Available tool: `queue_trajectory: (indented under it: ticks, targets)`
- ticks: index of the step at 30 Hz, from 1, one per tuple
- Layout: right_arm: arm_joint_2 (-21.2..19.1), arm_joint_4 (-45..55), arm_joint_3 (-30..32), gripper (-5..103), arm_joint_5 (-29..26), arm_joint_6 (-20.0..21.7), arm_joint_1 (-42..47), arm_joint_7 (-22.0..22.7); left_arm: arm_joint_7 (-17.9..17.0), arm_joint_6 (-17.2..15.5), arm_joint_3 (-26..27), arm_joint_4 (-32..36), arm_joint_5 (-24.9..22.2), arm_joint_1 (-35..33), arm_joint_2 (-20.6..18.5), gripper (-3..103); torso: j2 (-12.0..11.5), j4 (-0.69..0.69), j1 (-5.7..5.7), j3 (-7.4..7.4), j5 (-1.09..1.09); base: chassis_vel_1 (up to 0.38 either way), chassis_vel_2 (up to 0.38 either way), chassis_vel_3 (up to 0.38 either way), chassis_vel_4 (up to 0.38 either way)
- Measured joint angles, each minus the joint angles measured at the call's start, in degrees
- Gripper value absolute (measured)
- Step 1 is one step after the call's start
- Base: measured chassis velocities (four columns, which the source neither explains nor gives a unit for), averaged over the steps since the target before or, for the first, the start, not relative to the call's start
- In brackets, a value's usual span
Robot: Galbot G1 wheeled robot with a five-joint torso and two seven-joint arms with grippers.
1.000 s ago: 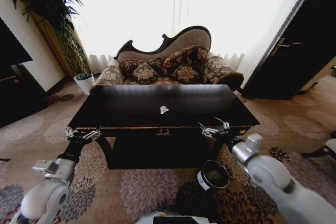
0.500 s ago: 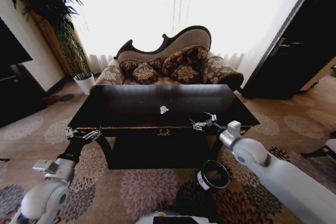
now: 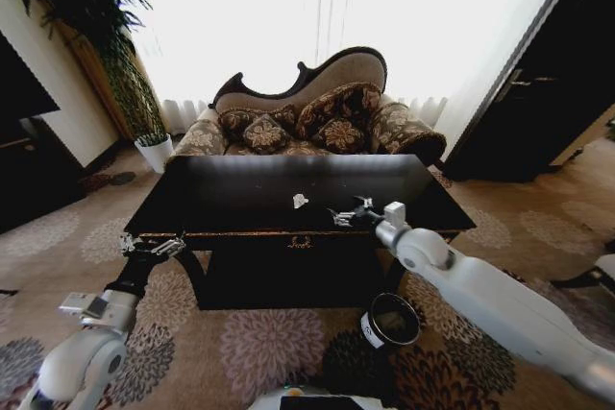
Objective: Move to the front of the table and place the trash on the table into the trash bin.
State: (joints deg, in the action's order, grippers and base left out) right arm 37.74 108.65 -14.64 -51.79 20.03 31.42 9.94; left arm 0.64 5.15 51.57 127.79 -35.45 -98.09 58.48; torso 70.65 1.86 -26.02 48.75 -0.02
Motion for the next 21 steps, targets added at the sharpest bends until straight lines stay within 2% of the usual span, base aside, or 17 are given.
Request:
queue_trajectory:
  ticks: [3, 8, 21]
  targets:
    - [2.13, -1.09, -3.96, 100, -0.29, 0.75, -3.01, 0.47, 0.00, 0.00, 0.00, 0.00, 0.00, -0.01, 0.00, 100, 0.00, 0.00, 0.00, 0.00, 0.01, 0.000, 0.000, 0.000, 0.000]
    - [4.05, -2.17, -7.01, 100, -0.21, 1.20, -5.22, 0.57, 0.00, 0.00, 0.00, 0.00, 0.00, 0.00, 0.00, 100, 0.00, 0.00, 0.00, 0.00, 0.01, 0.000, 0.000, 0.000, 0.000]
    - [7.10, -7.20, -13.91, 100, -1.17, 1.61, -14.92, 0.21, 0.00, 0.00, 0.00, 0.00, 0.00, 0.00, 0.00, 100, 0.01, 0.01, 0.01, 0.00, 0.00, 0.000, 0.000, 0.000, 0.000]
